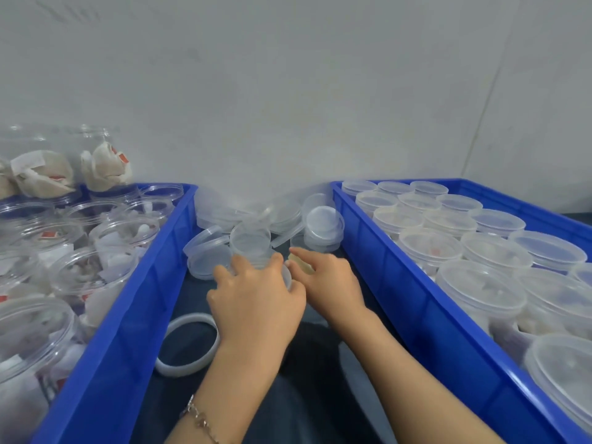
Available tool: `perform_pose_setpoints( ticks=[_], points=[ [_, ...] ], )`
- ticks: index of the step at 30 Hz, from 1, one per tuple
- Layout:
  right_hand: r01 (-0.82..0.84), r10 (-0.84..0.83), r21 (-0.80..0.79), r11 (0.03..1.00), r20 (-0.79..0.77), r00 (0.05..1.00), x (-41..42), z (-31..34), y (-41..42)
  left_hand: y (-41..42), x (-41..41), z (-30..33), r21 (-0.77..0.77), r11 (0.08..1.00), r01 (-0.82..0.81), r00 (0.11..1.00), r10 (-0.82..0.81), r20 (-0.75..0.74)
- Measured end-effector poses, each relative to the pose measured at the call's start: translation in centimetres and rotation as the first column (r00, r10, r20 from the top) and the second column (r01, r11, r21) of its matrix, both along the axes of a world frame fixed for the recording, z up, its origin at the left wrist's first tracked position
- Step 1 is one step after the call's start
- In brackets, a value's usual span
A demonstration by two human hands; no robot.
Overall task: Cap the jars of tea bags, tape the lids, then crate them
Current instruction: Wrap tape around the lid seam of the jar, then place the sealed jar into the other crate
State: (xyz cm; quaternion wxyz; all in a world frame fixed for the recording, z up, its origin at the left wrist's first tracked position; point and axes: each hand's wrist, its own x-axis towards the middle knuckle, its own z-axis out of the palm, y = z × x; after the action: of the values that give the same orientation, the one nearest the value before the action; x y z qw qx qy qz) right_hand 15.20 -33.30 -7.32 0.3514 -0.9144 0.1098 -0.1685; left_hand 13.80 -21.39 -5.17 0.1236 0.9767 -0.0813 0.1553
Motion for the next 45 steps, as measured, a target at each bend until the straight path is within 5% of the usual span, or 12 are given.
perform_pose_setpoints(
  ticks=[41, 45],
  points=[
    [-0.052, 0.049, -0.267, 0.962, -0.016, 0.999, 5.0, 0.1, 0.6, 0.0, 1.3, 1.1, 0.051, 0.994, -0.099, 0.990, 0.104, -0.094],
    [0.043, -0.065, -0.243, 0.969, -0.081, 0.995, 6.0, 0.0, -0.6, -0.5, -1.1, 0.9, 0.064, 0.998, -0.002, 0.993, 0.010, -0.121]
  ],
)
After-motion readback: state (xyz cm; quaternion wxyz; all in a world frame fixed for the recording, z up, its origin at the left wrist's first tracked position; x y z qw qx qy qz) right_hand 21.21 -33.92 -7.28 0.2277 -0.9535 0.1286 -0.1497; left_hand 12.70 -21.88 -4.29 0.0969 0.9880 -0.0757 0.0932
